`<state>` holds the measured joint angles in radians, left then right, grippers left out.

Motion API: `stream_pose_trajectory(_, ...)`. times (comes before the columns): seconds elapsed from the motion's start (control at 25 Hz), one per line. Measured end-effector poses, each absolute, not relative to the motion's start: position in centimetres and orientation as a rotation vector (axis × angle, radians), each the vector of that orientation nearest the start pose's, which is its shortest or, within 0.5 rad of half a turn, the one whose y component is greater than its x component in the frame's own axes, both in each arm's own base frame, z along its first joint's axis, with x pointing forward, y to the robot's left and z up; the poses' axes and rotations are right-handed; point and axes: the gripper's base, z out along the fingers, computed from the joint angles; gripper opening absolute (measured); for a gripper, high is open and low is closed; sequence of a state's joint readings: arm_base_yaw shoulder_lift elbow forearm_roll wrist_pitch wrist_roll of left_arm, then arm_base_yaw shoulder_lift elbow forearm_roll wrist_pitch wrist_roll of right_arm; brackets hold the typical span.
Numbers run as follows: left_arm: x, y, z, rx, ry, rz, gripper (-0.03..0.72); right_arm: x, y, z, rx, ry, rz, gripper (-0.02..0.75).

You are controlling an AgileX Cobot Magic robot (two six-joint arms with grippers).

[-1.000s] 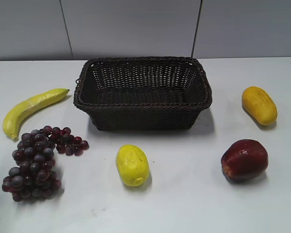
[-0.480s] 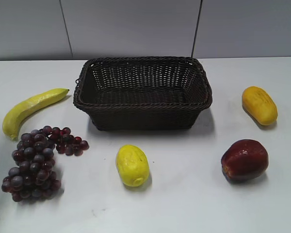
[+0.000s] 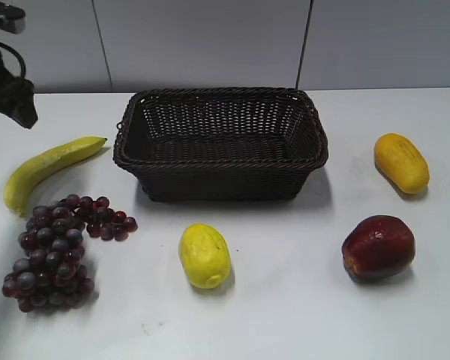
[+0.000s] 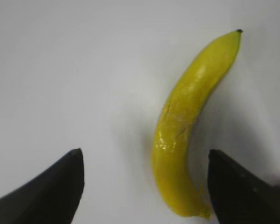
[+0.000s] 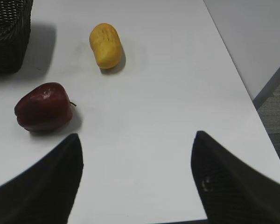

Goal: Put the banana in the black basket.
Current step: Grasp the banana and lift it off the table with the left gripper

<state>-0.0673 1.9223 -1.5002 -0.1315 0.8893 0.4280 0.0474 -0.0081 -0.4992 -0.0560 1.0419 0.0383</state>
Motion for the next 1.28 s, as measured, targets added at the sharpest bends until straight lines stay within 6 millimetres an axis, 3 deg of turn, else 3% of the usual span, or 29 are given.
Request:
stream_pose_trajectory(0.2, 42.6, -4.7, 20.0, 0.638, 2.775, -0.110, 0.611, -0.5, -0.5, 27.9, -0.007, 2.017, -0.012, 0.552)
stream_pose_trajectory(0.64, 43.6, -5.2, 13.8, 0.642, 2.878, -0.164, 0.594, -0.5, -0.5, 27.9, -0.007, 2.017, -0.012, 0.552)
stream_pose_trajectory(0.84, 43.6, -5.3, 12.9, 0.634, 2.896, -0.183, 0.583, -0.5, -0.5, 27.9, -0.007, 2.017, -0.012, 0.552)
stream_pose_trajectory(1.0, 43.6, -5.4, 12.9, 0.629, 2.903, -0.196, 0.476, -0.5, -0.5, 27.9, -0.007, 2.017, -0.012, 0.552)
stream_pose_trajectory(1.08, 43.4, -5.4, 12.9, 0.638, 2.924, -0.203, 0.314, -0.5, -0.5, 27.9, -0.007, 2.017, -0.012, 0.552)
stream_pose_trajectory(1.28, 42.9, -5.3, 12.9, 0.671, 2.972, -0.203, 0.309, -0.5, -0.5, 27.9, -0.007, 2.017, -0.012, 0.552)
